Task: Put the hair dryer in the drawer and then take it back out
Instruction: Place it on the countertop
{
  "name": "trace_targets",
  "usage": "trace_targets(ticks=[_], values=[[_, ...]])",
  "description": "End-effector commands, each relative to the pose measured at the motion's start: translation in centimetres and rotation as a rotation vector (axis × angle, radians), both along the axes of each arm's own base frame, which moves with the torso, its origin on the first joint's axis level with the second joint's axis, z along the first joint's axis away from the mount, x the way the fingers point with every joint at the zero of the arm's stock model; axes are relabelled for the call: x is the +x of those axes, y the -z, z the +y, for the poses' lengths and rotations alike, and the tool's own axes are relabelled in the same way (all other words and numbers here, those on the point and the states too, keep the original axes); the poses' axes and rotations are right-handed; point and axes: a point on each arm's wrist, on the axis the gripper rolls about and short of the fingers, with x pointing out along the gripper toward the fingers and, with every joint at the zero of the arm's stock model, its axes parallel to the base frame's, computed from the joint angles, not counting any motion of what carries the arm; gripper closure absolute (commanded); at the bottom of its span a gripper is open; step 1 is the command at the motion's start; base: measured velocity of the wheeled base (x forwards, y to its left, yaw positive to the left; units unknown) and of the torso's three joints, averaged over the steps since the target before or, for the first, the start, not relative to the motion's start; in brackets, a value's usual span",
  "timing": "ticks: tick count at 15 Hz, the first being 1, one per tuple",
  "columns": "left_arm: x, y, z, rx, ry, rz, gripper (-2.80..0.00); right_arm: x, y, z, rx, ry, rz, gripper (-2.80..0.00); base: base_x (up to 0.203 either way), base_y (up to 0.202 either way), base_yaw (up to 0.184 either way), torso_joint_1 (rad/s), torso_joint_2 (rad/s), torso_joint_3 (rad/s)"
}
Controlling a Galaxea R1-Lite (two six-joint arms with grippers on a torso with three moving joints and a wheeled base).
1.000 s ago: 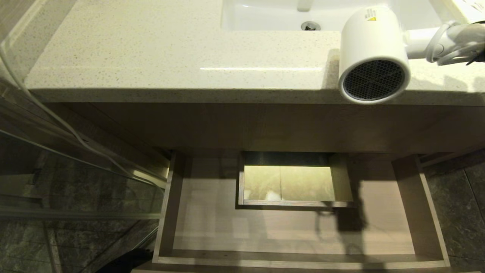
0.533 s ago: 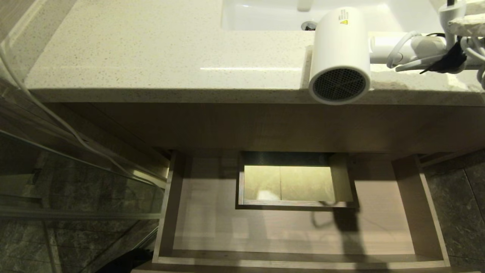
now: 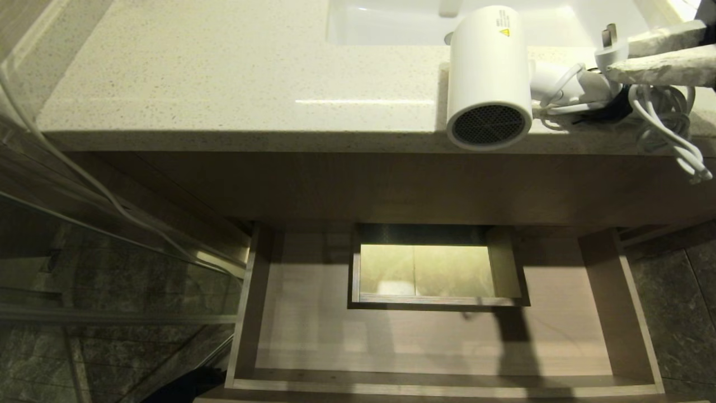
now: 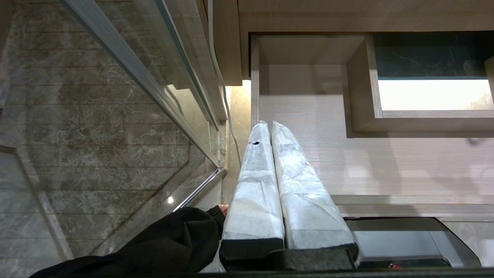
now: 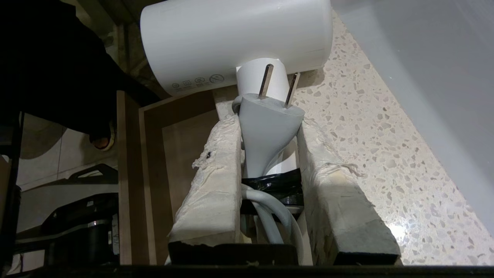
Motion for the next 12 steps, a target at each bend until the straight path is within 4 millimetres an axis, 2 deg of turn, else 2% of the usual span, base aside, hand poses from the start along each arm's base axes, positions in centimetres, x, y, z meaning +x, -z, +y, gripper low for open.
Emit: trace_targets(ticks=[1, 6, 8, 12], values=[[0.0, 0.0, 0.0, 0.0, 0.001, 0.001, 0.0, 1.3, 0.7, -0.1, -0.003, -0.005, 0.015, 0.0, 0.0, 0.0, 0.0, 0.0, 0.0, 0.0], [0.0, 0.0, 0.0, 0.0, 0.001, 0.0, 0.0, 2.5, 0.6, -0.1, -0.013, 0.001, -0.053, 0.0, 0.0, 0.0, 0.0, 0.0, 0.0, 0.0], [0.0, 0.0, 0.0, 0.0, 0.001, 0.001, 0.0, 2.2, 0.3, -0.1, -0.013, 0.0, -0.08, 0.0, 0.0, 0.0, 0.0, 0.0, 0.0, 0.0], [0.0, 0.0, 0.0, 0.0, 0.001, 0.001, 0.0, 0.0, -0.9, -0.3, -0.016, 0.01, -0.13, 0.0, 0.0, 0.0, 0.0, 0.0, 0.0, 0.0]])
